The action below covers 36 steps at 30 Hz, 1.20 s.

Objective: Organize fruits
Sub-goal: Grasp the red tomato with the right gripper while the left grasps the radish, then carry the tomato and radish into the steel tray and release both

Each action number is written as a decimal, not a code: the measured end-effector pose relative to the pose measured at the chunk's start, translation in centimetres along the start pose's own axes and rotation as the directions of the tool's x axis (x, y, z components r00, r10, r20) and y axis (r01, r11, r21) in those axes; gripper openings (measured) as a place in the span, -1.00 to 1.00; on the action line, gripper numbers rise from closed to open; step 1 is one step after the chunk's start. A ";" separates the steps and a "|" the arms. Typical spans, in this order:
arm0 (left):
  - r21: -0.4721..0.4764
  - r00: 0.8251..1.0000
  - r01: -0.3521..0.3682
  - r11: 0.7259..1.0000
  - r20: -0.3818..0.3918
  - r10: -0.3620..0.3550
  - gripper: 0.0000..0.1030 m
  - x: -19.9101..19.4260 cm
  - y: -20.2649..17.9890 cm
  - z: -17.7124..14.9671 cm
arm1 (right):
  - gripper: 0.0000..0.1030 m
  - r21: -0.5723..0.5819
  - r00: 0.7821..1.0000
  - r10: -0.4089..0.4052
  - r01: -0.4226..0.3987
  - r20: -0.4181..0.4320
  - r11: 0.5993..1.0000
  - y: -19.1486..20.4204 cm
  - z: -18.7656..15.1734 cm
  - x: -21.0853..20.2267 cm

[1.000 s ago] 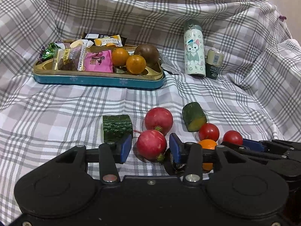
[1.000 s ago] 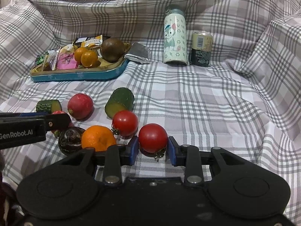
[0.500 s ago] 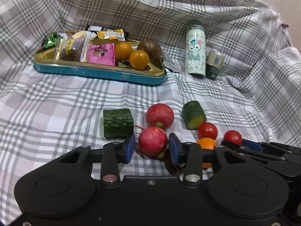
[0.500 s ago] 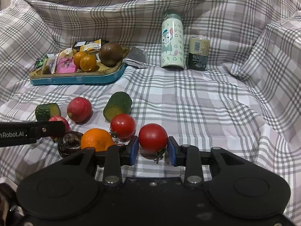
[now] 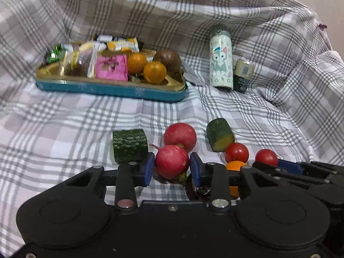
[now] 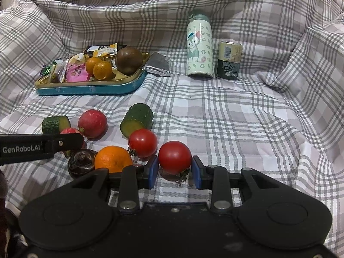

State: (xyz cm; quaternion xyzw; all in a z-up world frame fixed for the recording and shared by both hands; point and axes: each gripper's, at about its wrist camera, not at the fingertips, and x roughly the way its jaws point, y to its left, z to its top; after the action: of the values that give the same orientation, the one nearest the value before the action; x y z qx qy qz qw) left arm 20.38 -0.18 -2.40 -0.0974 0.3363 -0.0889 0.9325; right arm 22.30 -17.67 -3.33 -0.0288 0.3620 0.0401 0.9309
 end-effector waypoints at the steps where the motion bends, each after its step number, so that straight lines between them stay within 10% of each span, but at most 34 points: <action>1: 0.009 1.000 -0.002 1.000 0.019 0.002 -0.15 -0.4 -0.1 0.0 | -0.34 0.001 1.000 0.001 -0.001 0.004 1.000 0.0 0.0 -0.1; 36: -0.005 0.992 -0.105 0.994 0.073 0.105 -0.14 -15.3 0.2 -7.8 | -0.34 0.140 0.991 0.015 -0.033 0.132 0.990 -2.1 -6.5 -12.6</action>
State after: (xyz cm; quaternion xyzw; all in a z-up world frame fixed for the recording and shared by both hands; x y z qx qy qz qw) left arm 3.79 2.62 0.98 -0.0836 0.3065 -0.0359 0.9475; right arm 8.89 -21.00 0.48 0.0445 0.3026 0.0272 0.9517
